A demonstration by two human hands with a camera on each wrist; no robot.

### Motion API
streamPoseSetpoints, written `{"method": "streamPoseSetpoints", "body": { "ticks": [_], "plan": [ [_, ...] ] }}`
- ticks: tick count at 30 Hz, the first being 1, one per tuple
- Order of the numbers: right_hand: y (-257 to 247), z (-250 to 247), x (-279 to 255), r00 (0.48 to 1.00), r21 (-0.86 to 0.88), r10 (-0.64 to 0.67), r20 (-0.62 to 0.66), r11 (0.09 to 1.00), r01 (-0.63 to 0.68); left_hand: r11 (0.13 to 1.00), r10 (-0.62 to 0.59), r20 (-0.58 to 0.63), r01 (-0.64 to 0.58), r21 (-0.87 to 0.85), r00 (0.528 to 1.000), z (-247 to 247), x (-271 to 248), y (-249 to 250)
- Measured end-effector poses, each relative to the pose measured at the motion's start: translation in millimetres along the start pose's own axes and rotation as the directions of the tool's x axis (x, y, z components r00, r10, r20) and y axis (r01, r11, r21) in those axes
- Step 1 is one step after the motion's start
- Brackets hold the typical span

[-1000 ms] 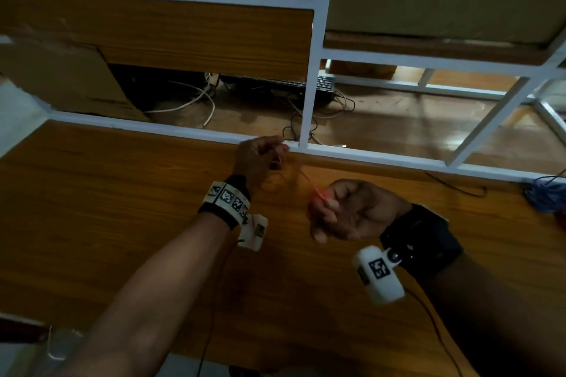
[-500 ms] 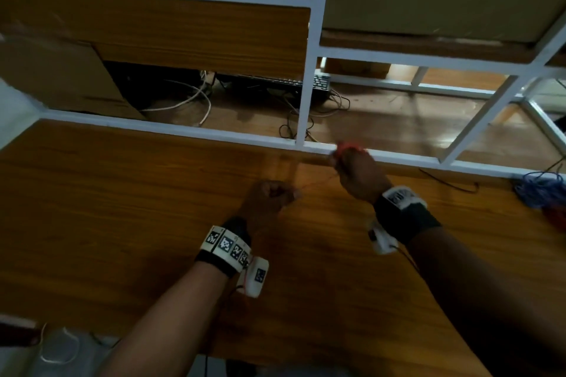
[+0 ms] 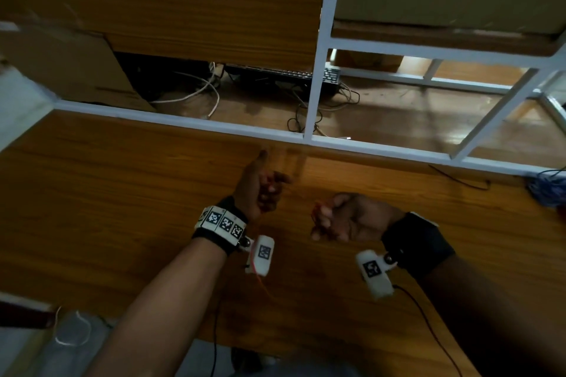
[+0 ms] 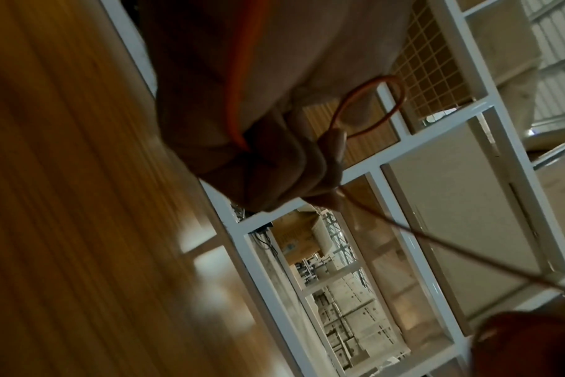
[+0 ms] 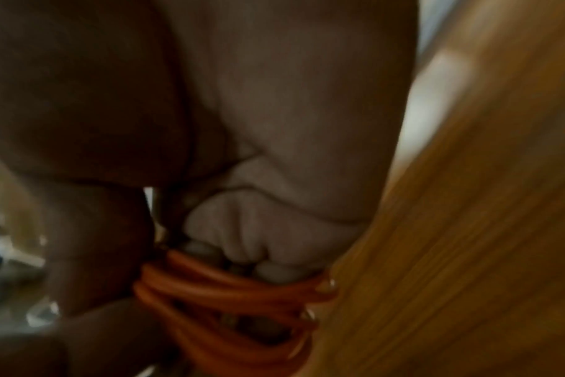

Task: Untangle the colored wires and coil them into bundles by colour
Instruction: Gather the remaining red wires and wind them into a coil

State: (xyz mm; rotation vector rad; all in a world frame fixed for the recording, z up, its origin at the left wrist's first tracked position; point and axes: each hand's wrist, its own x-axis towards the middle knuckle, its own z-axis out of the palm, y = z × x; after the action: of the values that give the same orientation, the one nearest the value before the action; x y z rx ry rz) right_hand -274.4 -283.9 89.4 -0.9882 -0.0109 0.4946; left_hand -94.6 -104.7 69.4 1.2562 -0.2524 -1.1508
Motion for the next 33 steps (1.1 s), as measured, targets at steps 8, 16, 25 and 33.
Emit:
{"method": "streamPoseSetpoints", "body": {
  "ticks": [8,16,25,33],
  "plan": [
    [-31.3,4.5,1.2,0.782,0.563,-0.451,-0.431,0.543,0.623,0.958,0.182,-0.109,-0.151,0.245,0.977,10.1,-10.4,-38.8],
    [-25.5,-11.6,37.5,0.145,-0.622,-0.71,-0.689,0.682,0.385,0.948,0.181,-0.082,-0.152,0.281,0.98,18.9,-22.9,-27.0],
    [-21.4,10.7,19.3,0.86,-0.872,-0.147,-0.489,0.074,-0.484,0.639,0.248,0.005,-0.168,0.751,0.969,13.0,-34.9,15.9],
    [-39.1,14.1,13.1,0.982,-0.56,0.1,-0.16,0.81,-0.174,0.588,0.419,0.098,-0.352,0.728,0.903,27.4,-20.4,61.5]
  ]
}}
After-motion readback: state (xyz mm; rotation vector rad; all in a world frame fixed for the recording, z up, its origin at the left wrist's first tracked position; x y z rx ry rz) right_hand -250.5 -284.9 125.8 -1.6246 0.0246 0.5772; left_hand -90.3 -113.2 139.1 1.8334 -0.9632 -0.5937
